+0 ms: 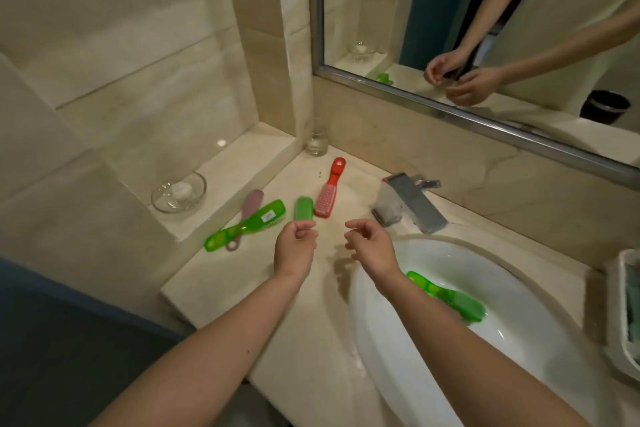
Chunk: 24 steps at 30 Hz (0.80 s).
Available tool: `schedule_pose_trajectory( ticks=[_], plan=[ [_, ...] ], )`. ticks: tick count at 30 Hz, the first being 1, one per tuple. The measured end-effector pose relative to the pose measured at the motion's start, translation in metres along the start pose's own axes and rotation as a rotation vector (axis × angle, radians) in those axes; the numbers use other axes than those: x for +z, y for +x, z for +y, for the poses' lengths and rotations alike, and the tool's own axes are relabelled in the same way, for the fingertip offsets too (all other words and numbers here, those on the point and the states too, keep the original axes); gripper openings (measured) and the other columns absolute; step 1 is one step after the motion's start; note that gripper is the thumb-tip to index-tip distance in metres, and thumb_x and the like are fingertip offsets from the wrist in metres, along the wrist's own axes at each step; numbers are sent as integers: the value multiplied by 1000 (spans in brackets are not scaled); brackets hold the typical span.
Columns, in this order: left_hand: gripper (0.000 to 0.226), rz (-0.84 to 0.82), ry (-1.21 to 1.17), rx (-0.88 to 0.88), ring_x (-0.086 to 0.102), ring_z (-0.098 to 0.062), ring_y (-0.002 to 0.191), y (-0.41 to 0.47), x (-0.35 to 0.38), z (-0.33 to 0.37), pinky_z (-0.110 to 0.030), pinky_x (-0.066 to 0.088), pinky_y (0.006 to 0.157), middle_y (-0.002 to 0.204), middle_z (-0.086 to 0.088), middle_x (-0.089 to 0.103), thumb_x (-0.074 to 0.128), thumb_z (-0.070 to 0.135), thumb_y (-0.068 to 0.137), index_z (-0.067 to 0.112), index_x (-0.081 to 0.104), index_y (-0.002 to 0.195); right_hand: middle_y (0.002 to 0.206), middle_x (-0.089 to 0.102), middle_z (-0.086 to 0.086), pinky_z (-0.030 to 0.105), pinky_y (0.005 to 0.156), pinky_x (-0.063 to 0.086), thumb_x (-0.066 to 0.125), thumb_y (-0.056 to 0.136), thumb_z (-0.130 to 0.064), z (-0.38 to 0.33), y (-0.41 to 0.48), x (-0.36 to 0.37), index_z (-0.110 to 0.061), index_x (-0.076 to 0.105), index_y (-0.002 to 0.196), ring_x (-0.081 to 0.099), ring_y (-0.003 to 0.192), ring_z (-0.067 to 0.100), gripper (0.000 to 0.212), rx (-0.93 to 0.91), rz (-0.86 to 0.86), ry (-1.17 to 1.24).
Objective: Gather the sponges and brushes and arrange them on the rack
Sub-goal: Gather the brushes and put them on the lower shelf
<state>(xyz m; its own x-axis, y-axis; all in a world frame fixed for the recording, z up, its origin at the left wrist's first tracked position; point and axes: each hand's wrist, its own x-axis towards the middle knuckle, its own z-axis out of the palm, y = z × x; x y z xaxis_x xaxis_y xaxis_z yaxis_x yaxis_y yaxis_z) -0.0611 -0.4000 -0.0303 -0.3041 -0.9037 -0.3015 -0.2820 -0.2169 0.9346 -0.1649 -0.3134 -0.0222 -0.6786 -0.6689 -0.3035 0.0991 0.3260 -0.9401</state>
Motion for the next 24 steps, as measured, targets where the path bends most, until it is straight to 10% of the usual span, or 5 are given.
schedule_pose_trajectory(
  ticks=[5,9,15,24],
  plan=[
    [27,-28,159,118,60,-19,93,58,-21,3,-28,47,83,107,-6,64,58,-3,83,19,58,99,93,58,-2,20,65,45,56,87,-5,-12,52,43,-15,61,117,56,74,12,32,-34,10,-153],
    [45,8,484,262,53,-16,105,88,-37,9,-23,41,91,117,-2,55,67,4,79,19,57,121,131,48,12,32,101,42,57,88,-12,-18,90,61,-19,48,140,52,115,26,53,-51,5,-435],
    [74,-153,979,260,9,-26,145,118,-53,-6,-42,16,118,150,-6,32,59,21,84,23,24,149,159,13,9,44,112,29,46,90,-13,-22,122,77,-32,26,151,21,142,34,66,-41,-82,-855],
    [59,-123,1216,377,31,-23,133,126,-59,-23,-39,16,115,139,0,45,38,40,99,25,18,152,125,45,5,42,85,49,44,95,-31,0,128,84,-20,57,111,47,107,28,23,-47,30,-947]
  ],
)
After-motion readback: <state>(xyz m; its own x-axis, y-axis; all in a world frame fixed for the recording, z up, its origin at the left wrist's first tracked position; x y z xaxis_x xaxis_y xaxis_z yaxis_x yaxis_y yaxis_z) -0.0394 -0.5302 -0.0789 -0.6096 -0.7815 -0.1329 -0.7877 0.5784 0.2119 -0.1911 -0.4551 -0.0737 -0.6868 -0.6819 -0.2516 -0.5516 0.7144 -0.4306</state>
